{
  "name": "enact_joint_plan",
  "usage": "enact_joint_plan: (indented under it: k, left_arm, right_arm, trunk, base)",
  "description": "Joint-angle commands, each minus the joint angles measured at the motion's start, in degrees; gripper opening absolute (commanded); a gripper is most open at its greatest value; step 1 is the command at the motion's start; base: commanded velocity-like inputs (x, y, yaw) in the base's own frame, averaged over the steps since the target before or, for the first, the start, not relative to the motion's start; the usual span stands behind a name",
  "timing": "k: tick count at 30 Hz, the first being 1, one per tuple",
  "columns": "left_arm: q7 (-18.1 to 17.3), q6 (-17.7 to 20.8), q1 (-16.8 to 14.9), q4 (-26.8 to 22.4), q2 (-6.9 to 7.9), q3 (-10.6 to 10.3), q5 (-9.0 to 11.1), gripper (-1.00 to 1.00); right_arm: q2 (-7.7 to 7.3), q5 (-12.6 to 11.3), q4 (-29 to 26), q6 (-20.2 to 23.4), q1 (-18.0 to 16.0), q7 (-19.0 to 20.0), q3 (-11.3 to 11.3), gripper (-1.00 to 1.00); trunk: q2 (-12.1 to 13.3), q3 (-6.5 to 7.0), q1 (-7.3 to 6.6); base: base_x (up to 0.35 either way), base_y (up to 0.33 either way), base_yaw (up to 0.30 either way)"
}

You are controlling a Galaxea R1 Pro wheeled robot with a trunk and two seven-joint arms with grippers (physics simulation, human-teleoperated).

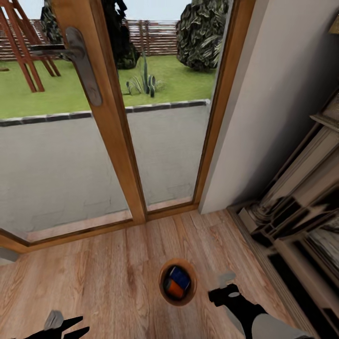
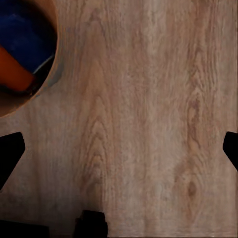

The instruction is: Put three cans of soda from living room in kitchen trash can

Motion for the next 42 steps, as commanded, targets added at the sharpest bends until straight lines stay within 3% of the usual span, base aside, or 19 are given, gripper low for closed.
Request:
enact_joint_plan:
  k: [1,4,6,9,17,20,21,23,28,29,33,39,42]
  left_arm:
    - [0.0,-0.1,0.0,0.3,0.02,0.0,-0.3,1.0]
    - [0.0,-0.1,0.2,1.1,0.07,0.0,-1.2,1.0]
    - [0.1,-0.1,0.3,1.3,0.08,0.0,-1.5,1.0]
    - [0.1,-0.1,2.0,1.5,0.02,0.0,-1.7,1.0]
    - [0.2,-0.1,3.5,1.6,-0.09,-0.2,-1.9,1.0]
    - [2.6,-0.1,4.2,1.6,-0.22,-0.4,-1.9,1.0]
    - [3.6,-0.1,4.5,1.6,-0.27,-0.4,-1.9,1.0]
    - [9.3,-0.1,5.1,1.6,-1.12,-0.5,-2.8,1.0]
    - [14.4,-0.1,5.4,1.6,-2.56,-0.6,-6.4,1.0]
    - [20.6,-0.1,5.4,1.7,-4.08,-0.6,-9.4,1.0]
    - [29.4,0.0,5.4,1.7,-6.23,-0.6,-10.3,1.0]
    - [33.7,0.0,5.4,1.7,-7.14,-0.6,-10.6,1.0]
    - [34.3,0.0,5.4,1.7,-7.26,-0.6,-10.6,1.0]
  right_arm:
    - [-0.59,-1.2,0.7,-0.5,0.3,0.1,0.0,1.0]
    - [-3.59,-9.3,2.6,-1.7,1.6,3.8,0.0,1.0]
    - [-4.82,-12.3,3.5,-1.9,2.1,6.9,0.0,1.0]
    - [-6.88,-16.6,6.8,-2.2,3.5,14.9,0.0,1.0]
    - [-7.52,-18.0,8.1,-2.3,6.3,17.9,0.0,1.0]
    - [-7.61,-18.2,8.3,-2.4,7.3,18.4,0.1,1.0]
    - [-7.62,-18.2,8.3,-2.4,7.6,18.4,0.1,1.0]
    - [-7.63,-18.3,8.4,-2.4,8.7,18.5,0.1,1.0]
    - [-7.64,-18.3,8.4,-2.6,9.2,18.6,0.1,1.0]
    - [-7.59,-18.3,8.4,-2.8,9.3,18.5,0.1,1.0]
    - [-7.57,-18.3,8.4,-2.9,9.3,18.5,0.1,1.0]
    - [-7.53,-18.3,8.4,-2.9,9.4,18.4,0.1,1.0]
    - [-7.52,-18.3,8.4,-2.9,9.4,18.4,0.1,1.0]
  trunk:
    - [0.0,0.1,0.0]
    - [0.0,0.38,0.0]
    - [0.0,0.57,0.0]
    - [0.0,0.86,0.0]
    - [0.0,1.62,0.0]
    - [0.0,1.9,0.0]
    - [0.0,1.99,0.0]
    - [0.0,2.18,0.0]
    - [0.0,2.66,0.0]
    - [0.0,2.75,0.0]
    - [0.0,3.13,0.0]
    - [0.0,3.7,0.0]
    - [0.0,3.99,0.0]
  base:
    - [0.0,0.0,0.0]
    - [0.0,0.0,0.0]
    - [0.0,0.0,0.0]
    - [0.0,0.0,0.0]
    - [0.0,0.0,0.0]
    - [0.0,0.0,0.0]
    - [0.0,0.0,0.0]
    - [0.0,0.0,0.0]
    - [0.0,0.0,0.0]
    - [0.0,0.0,0.0]
    - [0.0,0.0,0.0]
    - [0.0,0.0,0.0]
    - [0.0,0.0,0.0]
